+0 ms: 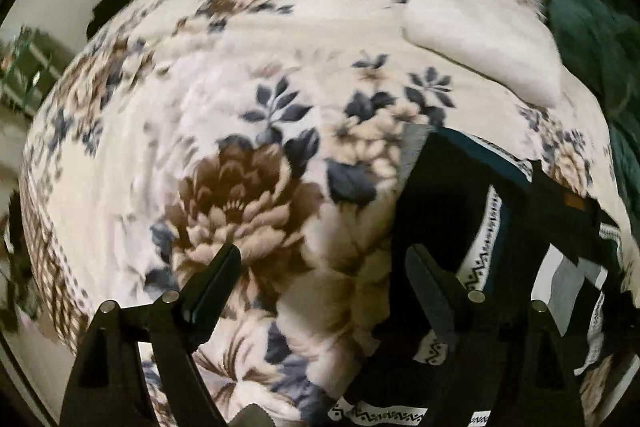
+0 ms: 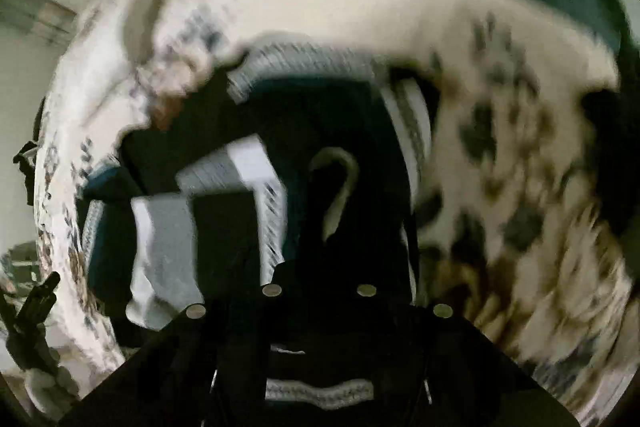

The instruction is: Fold small clothes

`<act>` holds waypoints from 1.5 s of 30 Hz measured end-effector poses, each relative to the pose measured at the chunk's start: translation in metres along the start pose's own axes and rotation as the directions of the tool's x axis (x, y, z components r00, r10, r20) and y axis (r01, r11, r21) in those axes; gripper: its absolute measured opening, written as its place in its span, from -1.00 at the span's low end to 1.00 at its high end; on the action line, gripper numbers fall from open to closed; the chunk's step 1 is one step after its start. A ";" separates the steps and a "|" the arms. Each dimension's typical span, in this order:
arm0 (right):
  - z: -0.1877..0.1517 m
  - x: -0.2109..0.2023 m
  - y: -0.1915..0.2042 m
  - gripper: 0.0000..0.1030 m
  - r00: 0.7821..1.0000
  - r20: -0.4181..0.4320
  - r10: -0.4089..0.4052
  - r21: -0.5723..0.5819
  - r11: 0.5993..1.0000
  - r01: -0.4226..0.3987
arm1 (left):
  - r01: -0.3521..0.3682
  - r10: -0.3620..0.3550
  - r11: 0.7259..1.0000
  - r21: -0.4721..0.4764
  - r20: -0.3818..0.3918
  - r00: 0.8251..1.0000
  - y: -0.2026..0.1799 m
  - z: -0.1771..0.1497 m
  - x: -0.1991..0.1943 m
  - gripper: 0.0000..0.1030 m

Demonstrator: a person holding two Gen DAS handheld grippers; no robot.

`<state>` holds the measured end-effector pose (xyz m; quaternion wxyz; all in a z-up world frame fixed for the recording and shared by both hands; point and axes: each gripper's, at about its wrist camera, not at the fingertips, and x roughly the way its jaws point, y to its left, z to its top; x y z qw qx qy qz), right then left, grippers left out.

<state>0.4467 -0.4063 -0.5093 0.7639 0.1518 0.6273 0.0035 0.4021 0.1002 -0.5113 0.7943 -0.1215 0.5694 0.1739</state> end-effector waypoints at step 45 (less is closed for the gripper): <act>-0.054 0.018 0.034 -0.05 0.997 -0.082 -0.010 0.178 0.984 0.024 | 0.120 -0.080 0.910 0.397 -0.118 0.990 -0.111 -0.036 0.020 0.65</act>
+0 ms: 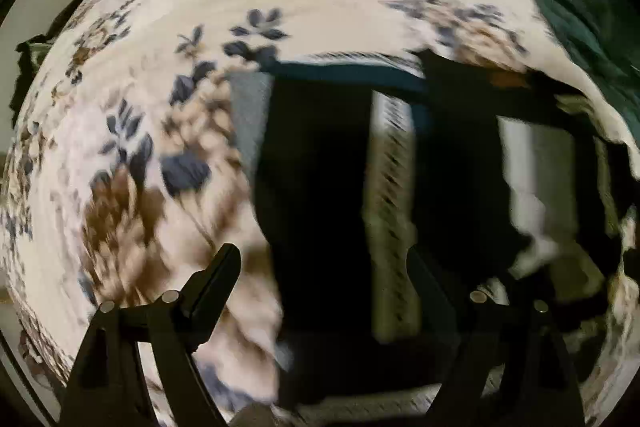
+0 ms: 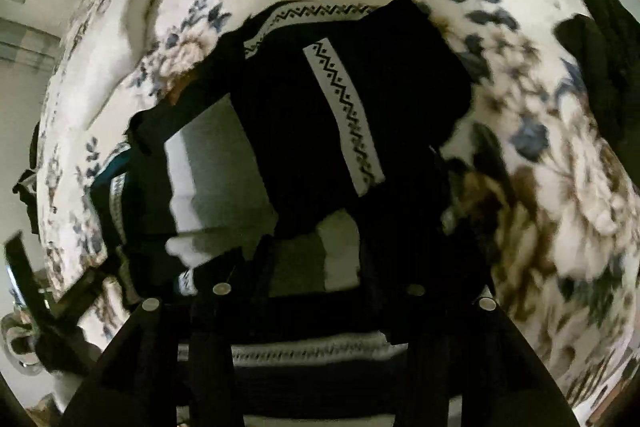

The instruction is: Fold small clothes

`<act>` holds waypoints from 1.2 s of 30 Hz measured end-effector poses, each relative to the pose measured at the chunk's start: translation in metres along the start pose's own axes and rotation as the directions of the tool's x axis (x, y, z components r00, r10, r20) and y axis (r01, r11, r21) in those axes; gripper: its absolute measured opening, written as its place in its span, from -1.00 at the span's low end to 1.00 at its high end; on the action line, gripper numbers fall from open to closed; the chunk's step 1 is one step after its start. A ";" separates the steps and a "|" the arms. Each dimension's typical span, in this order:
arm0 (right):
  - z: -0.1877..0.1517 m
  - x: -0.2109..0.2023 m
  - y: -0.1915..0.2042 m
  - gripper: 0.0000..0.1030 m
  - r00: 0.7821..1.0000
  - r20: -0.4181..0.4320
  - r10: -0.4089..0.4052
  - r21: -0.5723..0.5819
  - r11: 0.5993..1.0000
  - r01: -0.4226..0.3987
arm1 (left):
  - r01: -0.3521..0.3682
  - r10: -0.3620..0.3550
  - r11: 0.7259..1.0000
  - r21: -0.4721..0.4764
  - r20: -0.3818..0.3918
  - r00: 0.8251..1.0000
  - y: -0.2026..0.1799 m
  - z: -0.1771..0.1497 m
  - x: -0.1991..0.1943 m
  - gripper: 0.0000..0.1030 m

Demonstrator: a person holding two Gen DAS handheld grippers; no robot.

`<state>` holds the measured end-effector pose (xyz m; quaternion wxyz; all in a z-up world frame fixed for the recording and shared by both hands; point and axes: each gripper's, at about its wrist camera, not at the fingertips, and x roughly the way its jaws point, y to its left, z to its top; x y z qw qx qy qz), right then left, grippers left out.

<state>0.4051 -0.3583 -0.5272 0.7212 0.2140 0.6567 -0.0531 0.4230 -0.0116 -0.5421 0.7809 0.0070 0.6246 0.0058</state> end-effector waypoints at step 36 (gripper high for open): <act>0.168 -0.008 -0.189 0.30 0.950 -0.156 0.272 -0.103 0.952 -0.290 | 0.148 -0.129 0.983 0.105 -0.167 0.977 -0.345 -0.301 -0.040 -0.88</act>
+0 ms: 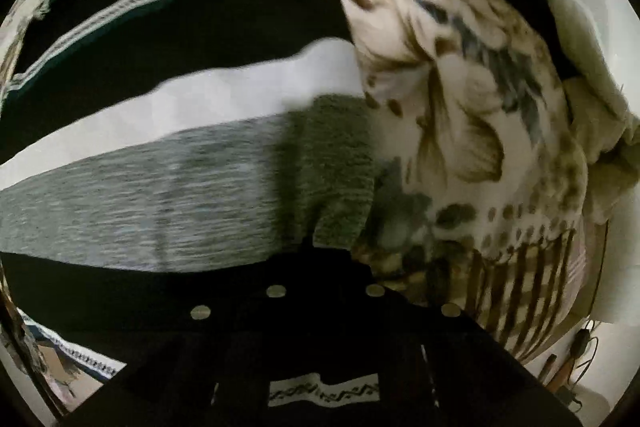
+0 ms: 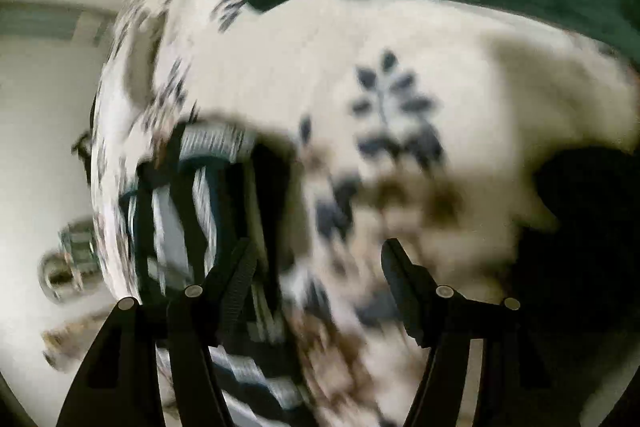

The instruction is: Fold small clothes

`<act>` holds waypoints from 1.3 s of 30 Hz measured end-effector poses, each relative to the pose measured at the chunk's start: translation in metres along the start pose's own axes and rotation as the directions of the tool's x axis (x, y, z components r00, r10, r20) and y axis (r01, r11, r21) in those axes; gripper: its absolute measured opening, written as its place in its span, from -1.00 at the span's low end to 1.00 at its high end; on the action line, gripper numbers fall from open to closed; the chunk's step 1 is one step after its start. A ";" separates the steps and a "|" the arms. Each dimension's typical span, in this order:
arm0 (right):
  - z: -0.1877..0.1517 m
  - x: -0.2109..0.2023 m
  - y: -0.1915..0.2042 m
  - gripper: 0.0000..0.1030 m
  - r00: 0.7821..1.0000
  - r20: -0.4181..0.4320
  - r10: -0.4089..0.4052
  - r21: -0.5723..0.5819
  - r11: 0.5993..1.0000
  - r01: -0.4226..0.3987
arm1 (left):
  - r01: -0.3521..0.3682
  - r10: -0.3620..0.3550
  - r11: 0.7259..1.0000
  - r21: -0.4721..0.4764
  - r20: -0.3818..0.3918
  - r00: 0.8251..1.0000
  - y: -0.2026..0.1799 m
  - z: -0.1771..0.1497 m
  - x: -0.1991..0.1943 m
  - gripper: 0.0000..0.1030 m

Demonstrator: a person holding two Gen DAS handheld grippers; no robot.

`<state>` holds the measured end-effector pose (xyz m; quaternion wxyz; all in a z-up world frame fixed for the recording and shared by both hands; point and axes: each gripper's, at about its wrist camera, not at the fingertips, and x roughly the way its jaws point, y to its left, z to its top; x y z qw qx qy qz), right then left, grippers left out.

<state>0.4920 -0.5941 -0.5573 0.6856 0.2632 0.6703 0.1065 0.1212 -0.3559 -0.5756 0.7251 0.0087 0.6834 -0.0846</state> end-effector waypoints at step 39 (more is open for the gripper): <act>-0.038 0.243 0.518 -0.86 0.944 -0.002 -0.329 -0.392 0.869 0.302 | 0.213 -0.110 0.725 -0.655 0.195 0.975 0.409 -0.089 -0.101 -0.89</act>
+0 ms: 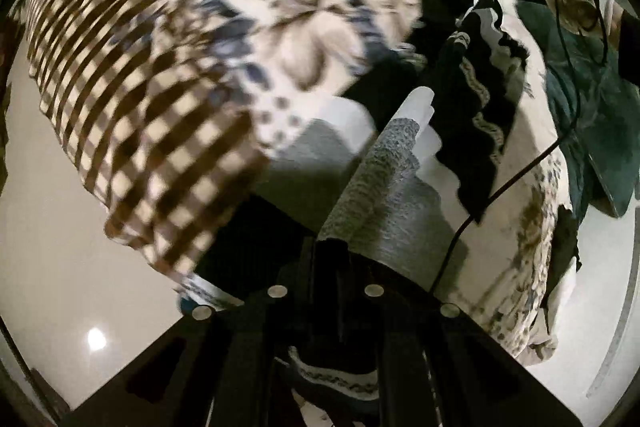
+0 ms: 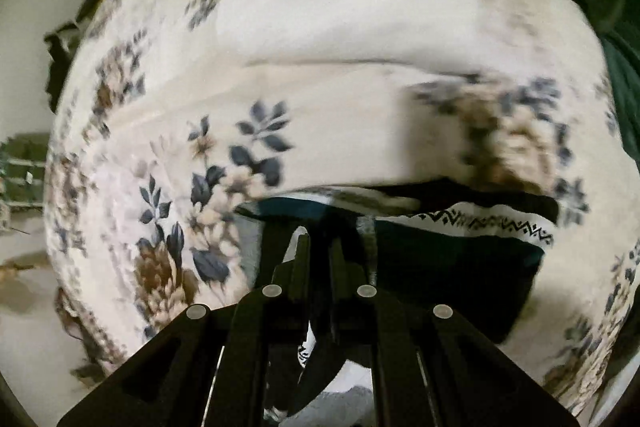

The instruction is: Fold small clothes

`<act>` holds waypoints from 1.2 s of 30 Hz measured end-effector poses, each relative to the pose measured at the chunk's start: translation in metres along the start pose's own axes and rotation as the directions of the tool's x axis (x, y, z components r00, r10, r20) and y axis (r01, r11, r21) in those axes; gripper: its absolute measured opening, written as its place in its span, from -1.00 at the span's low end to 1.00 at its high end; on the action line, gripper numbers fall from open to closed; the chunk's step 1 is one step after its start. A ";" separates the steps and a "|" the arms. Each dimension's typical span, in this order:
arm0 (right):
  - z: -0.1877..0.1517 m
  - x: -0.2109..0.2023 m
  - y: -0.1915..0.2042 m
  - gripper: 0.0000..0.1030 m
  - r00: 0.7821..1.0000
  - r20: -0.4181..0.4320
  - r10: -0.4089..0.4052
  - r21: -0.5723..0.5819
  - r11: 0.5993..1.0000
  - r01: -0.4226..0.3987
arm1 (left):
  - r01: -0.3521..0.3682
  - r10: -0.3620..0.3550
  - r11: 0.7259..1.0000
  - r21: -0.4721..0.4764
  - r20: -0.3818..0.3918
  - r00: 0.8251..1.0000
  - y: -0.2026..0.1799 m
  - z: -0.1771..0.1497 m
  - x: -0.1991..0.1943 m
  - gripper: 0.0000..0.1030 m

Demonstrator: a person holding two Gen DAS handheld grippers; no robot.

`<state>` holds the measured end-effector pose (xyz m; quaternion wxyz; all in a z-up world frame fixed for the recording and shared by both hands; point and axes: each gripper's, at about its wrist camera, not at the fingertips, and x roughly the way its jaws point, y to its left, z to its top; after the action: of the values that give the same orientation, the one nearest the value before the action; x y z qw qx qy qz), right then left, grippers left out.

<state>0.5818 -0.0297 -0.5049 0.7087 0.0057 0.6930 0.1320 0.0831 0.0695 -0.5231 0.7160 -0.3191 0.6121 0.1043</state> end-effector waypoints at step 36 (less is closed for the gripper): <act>-0.471 0.020 -0.121 0.09 0.951 -0.192 0.241 0.302 0.937 -0.176 | 0.097 -0.107 0.920 0.379 0.005 0.994 -0.113 0.212 0.006 0.17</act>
<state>0.1404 -0.2248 -0.5663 0.5990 0.1651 0.7762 0.1068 0.3171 0.1041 -0.4818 0.7764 -0.2051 0.5939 -0.0490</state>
